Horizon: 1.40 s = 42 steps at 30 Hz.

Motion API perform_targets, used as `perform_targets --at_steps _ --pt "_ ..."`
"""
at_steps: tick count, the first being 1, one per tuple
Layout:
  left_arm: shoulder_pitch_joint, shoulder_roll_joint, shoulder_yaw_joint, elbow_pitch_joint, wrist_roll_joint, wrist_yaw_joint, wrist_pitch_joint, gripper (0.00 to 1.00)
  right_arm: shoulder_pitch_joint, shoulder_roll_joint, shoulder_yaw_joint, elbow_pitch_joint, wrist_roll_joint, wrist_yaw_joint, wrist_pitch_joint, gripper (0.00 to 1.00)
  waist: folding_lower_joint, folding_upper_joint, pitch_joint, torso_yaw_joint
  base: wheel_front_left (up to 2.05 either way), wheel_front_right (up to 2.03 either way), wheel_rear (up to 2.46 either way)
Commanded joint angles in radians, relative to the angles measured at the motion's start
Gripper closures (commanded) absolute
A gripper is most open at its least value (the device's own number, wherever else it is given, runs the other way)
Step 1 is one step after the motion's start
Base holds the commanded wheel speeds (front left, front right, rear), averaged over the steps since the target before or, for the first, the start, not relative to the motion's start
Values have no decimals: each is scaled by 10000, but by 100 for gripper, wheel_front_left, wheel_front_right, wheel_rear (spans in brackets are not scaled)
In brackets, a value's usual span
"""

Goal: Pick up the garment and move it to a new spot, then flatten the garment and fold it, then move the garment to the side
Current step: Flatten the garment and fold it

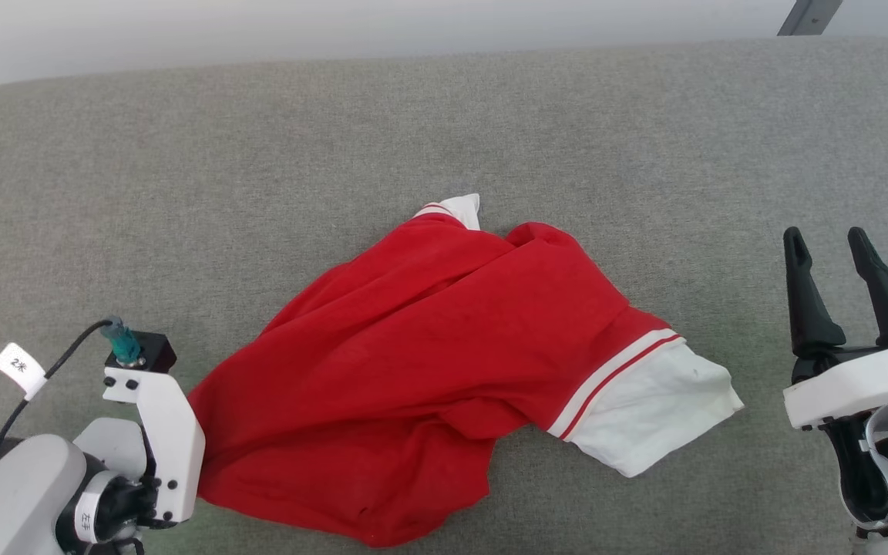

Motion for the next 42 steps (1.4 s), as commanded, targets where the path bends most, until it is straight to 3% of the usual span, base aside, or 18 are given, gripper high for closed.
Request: perform_targets --at_steps 1,2,3,10,15,23,32,37,42 --pt "126 -23 35 -213 44 60 -121 84 28 8 39 44 -31 -3 25 0 0 0 -52 -32 0 0 0" --pt "76 4 97 -351 74 59 -216 57 38 12 65 59 -37 -3 29 0 0 0 -92 -58 0 0 0" --pt "-1 50 167 -472 64 115 -217 0 56 16 62 63 -33 -3 29 0 0 0 -126 -81 0 0 0" --pt "-813 481 309 -1447 252 280 438 0 137 50 158 -46 -90 -3 -40 0 0 0 -319 -333 0 0 0" --pt "-2031 548 286 -2049 580 -46 899 0 101 125 388 -179 -147 -3 -189 0 0 0 -324 -724 0 0 0" --pt "-4164 -212 -92 -957 1241 -987 1032 0 -339 316 942 -11 -44 -3 -470 0 0 0 121 -1898 0 0 0" --pt "-5980 -1487 -381 1161 1817 -2314 -389 0 -993 446 1614 542 97 -3 -1084 0 0 0 857 -3063 0 0 0" --pt "-6510 -2017 -795 2404 2033 -2640 -450 0 -1196 482 1763 868 187 -3 -1332 0 0 0 1105 -3345 0 0 0" --pt "-6702 -2334 -1216 3658 2160 -2671 -128 0 -1356 449 1808 1144 265 -3 -1464 0 0 0 1332 -3438 0 0 0"
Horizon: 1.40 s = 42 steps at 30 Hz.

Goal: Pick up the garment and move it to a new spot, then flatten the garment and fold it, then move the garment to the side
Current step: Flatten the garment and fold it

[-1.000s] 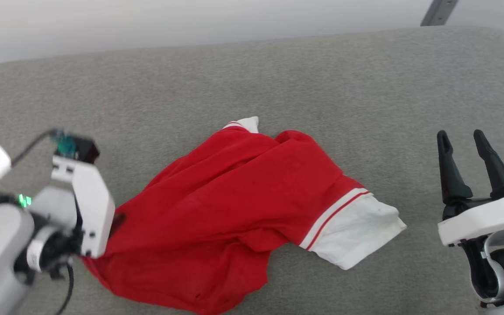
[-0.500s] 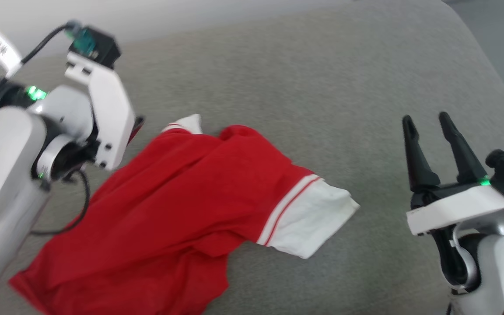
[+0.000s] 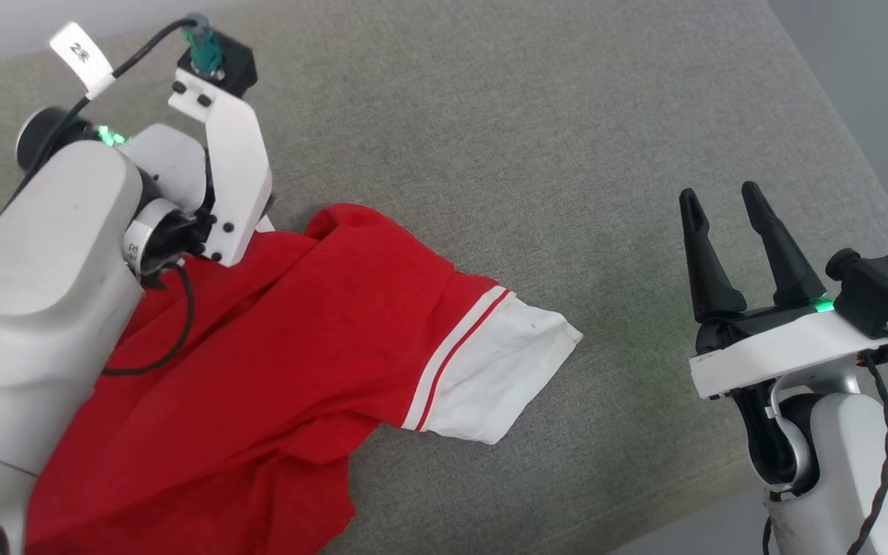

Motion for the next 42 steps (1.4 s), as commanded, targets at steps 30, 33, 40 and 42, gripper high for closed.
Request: perform_targets --at_steps 30,33,40,42 --pt "-184 466 525 1027 -147 652 -1624 100 401 -484 -807 -141 -418 -3 333 0 0 0 -722 2242 0 0 0" --pt "124 1002 766 769 -171 981 -1821 100 584 -477 -896 -270 -508 -3 504 0 0 0 -941 2548 0 0 0" --pt "1363 2008 1296 129 -586 1716 -2050 100 955 -412 -1066 -550 -712 -3 832 0 0 0 -1333 3100 0 0 0" --pt "1842 2189 1391 -62 -788 1937 -2018 100 1050 -378 -1077 -634 -710 -3 909 0 0 0 -1401 3209 0 0 0"
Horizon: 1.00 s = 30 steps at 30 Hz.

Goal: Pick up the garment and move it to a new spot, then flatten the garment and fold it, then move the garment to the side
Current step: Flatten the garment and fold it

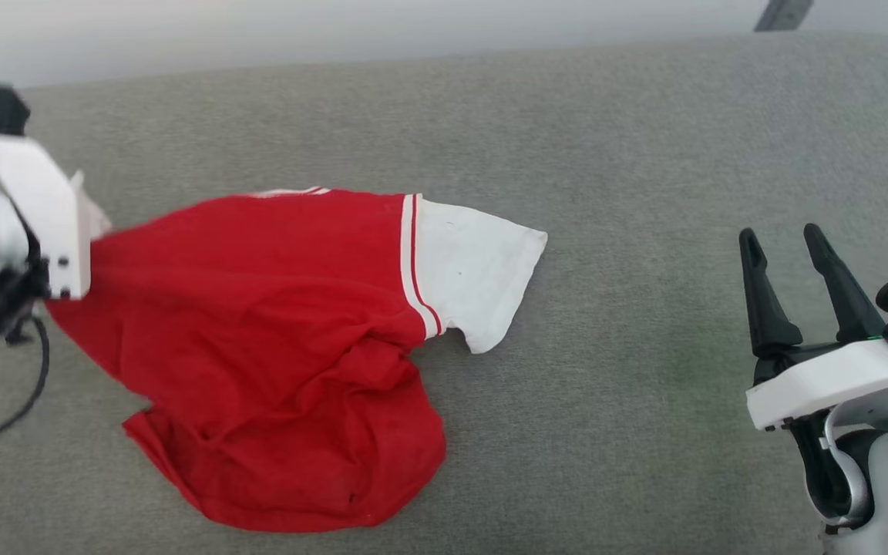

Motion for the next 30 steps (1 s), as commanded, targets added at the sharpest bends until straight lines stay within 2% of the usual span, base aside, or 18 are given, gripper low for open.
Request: perform_targets --at_steps 1,6,11,12,13,14,15,16,17,24,30 --pt "693 139 114 -235 -262 305 -38 100 170 43 -37 -122 -64 -3 94 0 0 0 -161 223 0 0 0" --pt "1940 26 285 -407 -883 810 70 100 214 64 65 -234 -106 -3 270 0 0 0 -169 312 0 0 0" --pt "2658 -221 285 -256 -1304 1044 173 100 117 -8 159 -332 -86 -3 417 0 0 0 -102 347 0 0 0" --pt "2703 -269 330 -199 -1372 1060 116 92 91 -28 171 -337 -76 -3 439 0 0 0 -88 351 0 0 0" --pt "2703 -269 330 -199 -1372 1060 116 92 91 -28 171 -337 -76 -3 439 0 0 0 -88 351 0 0 0" --pt "2724 -327 378 -158 -1446 1071 49 77 62 -51 196 -335 -62 -3 455 0 0 0 -78 353 0 0 0" --pt "2725 -344 401 -133 -1403 1064 -10 72 38 -76 231 -330 -58 -3 463 0 0 0 -76 353 0 0 0" --pt "2695 -309 440 -131 -1363 1050 -130 61 17 -93 246 -321 -50 -3 486 0 0 0 -82 355 0 0 0" --pt "2641 -280 506 -163 -1355 1030 -289 0 7 -111 263 -311 -39 -3 502 0 0 0 -96 361 0 0 0" --pt "2792 -119 807 -997 -1185 905 -1532 0 127 -295 453 -238 57 -3 639 0 0 0 -360 613 0 0 0" --pt "3524 -55 1019 -2270 -1000 1129 -2872 0 272 -518 645 -214 144 -3 853 0 0 0 -616 1026 0 0 0"
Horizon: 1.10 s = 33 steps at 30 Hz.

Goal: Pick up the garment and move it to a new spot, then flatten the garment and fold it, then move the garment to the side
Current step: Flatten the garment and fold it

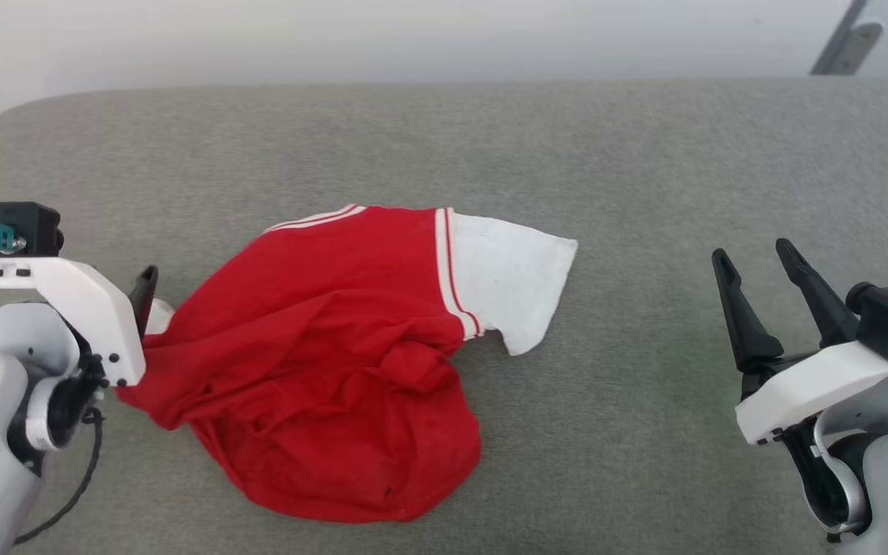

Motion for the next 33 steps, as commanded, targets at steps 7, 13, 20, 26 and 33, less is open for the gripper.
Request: perform_targets --at_steps 7,13,20,26,33 --pt "1075 -43 79 -1456 708 278 -2066 0 158 -224 216 -34 148 -3 222 0 0 0 -276 572 0 0 0" --pt "1945 -292 205 -2156 1182 585 -3940 0 122 -539 713 31 374 -3 549 0 0 0 -423 1056 0 0 0" --pt "2885 -701 318 -2458 1449 885 -5580 0 -41 -1022 1388 288 676 -3 1242 0 0 0 -536 1690 0 0 0" --pt "3504 -1062 453 -2608 1525 1056 -6143 0 -471 -1478 1708 1010 785 -3 2220 0 0 0 -546 2289 0 0 0" --pt "3935 -1576 597 -2695 1707 1088 -6343 0 -1246 -1938 2030 2041 1139 -3 3000 0 0 0 -488 2955 0 0 0"
